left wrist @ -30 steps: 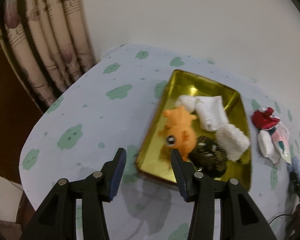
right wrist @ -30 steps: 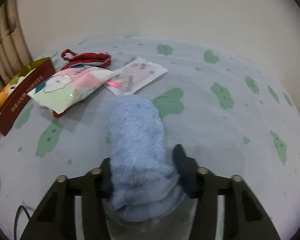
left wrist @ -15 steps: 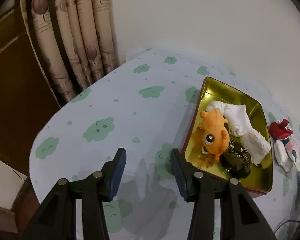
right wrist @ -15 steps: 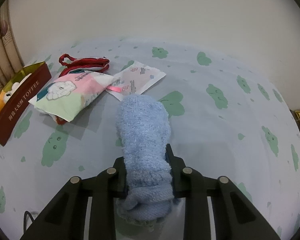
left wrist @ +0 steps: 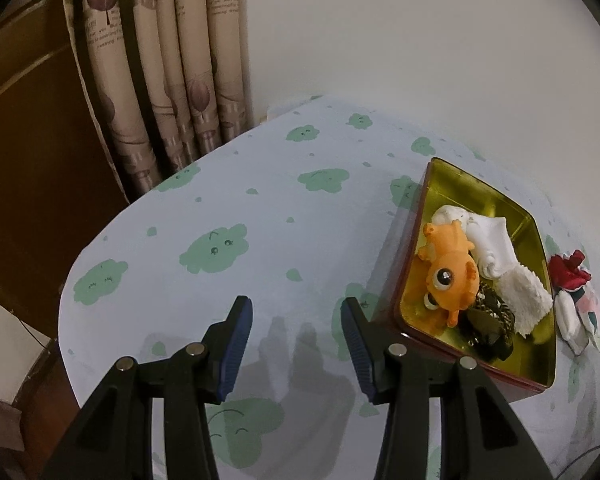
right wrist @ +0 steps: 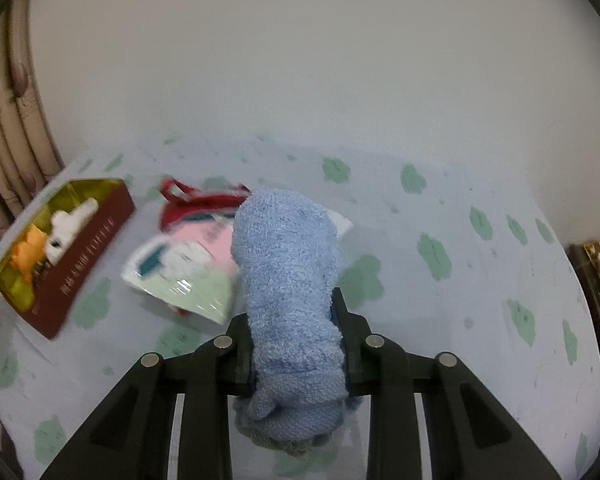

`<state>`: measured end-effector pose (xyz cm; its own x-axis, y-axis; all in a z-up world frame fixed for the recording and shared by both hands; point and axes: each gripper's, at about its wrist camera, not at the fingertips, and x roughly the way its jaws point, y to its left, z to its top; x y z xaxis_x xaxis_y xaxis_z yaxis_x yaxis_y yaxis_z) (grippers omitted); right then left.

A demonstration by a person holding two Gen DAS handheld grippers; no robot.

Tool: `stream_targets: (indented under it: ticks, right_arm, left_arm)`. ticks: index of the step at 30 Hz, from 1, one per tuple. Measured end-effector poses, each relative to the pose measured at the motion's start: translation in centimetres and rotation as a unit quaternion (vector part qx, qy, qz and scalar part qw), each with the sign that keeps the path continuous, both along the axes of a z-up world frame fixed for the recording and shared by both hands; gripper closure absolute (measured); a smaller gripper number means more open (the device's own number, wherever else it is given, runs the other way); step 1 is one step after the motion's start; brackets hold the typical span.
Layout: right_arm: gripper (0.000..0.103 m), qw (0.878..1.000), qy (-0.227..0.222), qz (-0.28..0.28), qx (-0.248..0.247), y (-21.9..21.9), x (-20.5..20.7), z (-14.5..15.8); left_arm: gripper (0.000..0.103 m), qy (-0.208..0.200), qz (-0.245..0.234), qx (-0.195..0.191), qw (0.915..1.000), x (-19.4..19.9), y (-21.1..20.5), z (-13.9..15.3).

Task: Organize soft objects
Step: 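Carry the blue fuzzy sock into the tin and open right gripper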

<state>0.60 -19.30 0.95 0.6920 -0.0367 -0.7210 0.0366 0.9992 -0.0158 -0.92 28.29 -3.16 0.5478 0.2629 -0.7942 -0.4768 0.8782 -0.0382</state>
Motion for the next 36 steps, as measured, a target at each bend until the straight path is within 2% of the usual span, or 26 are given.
stream_targets:
  ticks: [5, 12, 16, 26, 30, 36]
  right_arm:
    - [0.077, 0.999, -0.01, 0.039, 0.012, 3.1, 0.9, 1.7]
    - [0.077, 0.993, -0.005, 0.117, 0.018, 9.5, 2.1, 2.3]
    - [0.077, 0.986, 0.006, 0.163, 0.027, 13.7, 3.0, 2.1]
    - [0.077, 0.962, 0.027, 0.272, -0.004, 24.9, 3.6, 0.5]
    - [0.077, 0.956, 0.036, 0.29, -0.011, 28.0, 4.4, -0.4]
    - [0.077, 0.958, 0.048, 0.28, -0.029, 30.4, 6.7, -1.6]
  left_arm:
    - [0.056, -0.007, 0.009, 0.001, 0.9999, -0.1, 0.4, 0.1]
    - [0.056, -0.001, 0.012, -0.003, 0.9999, -0.1, 0.6, -0.1]
    - [0.056, 0.009, 0.015, -0.001, 0.9998, 0.1, 0.7, -0.5]
    - [0.056, 0.015, 0.029, -0.017, 0.9993, 0.1, 1.7, -1.1]
    - [0.056, 0.012, 0.034, -0.016, 0.9992, 0.0, 1.8, -1.0]
    - [0.056, 0.013, 0.041, -0.023, 0.9988, 0.0, 2.3, -1.0]
